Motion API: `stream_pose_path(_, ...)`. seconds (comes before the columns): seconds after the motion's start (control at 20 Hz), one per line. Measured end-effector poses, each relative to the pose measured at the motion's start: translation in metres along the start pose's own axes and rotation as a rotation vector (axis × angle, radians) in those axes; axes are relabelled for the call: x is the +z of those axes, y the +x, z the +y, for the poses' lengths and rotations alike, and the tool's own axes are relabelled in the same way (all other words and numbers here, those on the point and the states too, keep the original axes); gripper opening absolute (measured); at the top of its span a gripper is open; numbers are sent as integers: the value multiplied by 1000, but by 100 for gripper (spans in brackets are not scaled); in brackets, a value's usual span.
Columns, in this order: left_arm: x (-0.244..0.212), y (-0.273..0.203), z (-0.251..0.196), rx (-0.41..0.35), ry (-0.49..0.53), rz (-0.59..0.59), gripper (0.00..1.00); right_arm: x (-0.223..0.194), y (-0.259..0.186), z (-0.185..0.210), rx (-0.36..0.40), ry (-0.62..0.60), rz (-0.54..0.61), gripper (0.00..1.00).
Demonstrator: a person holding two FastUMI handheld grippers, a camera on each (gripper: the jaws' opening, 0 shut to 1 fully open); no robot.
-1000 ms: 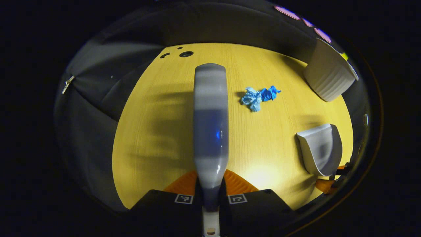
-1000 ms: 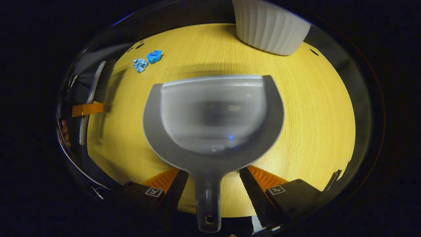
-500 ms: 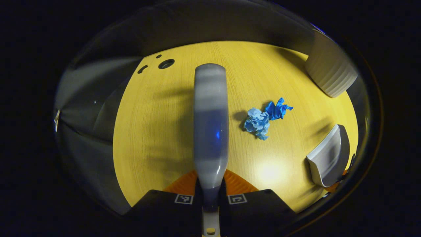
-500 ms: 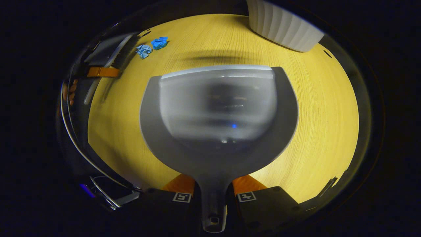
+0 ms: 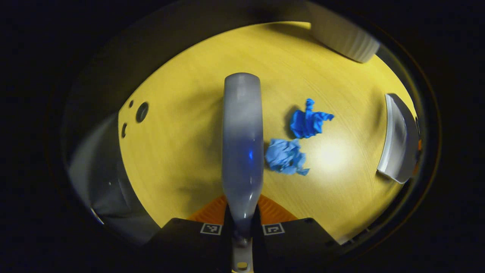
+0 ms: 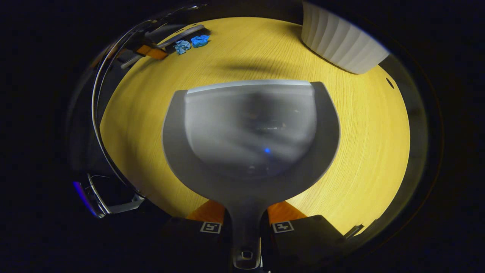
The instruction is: Pick up the small broom and dustpan from the desktop, sweep the trash into the dustpan with the broom, and then empty the trash into the garbage bin.
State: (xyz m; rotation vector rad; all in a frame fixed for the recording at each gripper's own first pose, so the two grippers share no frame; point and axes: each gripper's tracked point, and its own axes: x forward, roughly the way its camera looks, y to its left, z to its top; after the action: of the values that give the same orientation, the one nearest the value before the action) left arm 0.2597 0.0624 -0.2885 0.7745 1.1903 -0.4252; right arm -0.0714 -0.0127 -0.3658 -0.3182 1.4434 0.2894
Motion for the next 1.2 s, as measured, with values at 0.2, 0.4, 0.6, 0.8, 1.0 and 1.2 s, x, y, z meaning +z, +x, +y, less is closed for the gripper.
stream_pose_path(0.2, 25, -12, -38, -114, 148, -5, 25, -1, -3, -4, -19, -62, -24, 33)
stream_pose_path(0.4, 39, -33, -101, -275, 186, 8, 25, 3, 0, -9, -19, -108, -46, 34)
stream_pose_path(0.6, 33, -67, -142, -441, 113, 43, 25, 2, 2, -15, -55, -185, -85, 34)
stream_pose_path(0.8, 36, -94, -149, -549, 11, 58, 25, 2, 4, -23, -60, -231, -115, 34)
stream_pose_path(1.0, 25, -129, -174, -697, -91, 92, 25, 6, 5, -24, -49, -249, -140, 34)
stream_pose_path(1.2, 20, -140, -184, -614, -187, 27, 25, 13, -2, -28, -8, -241, -179, 34)
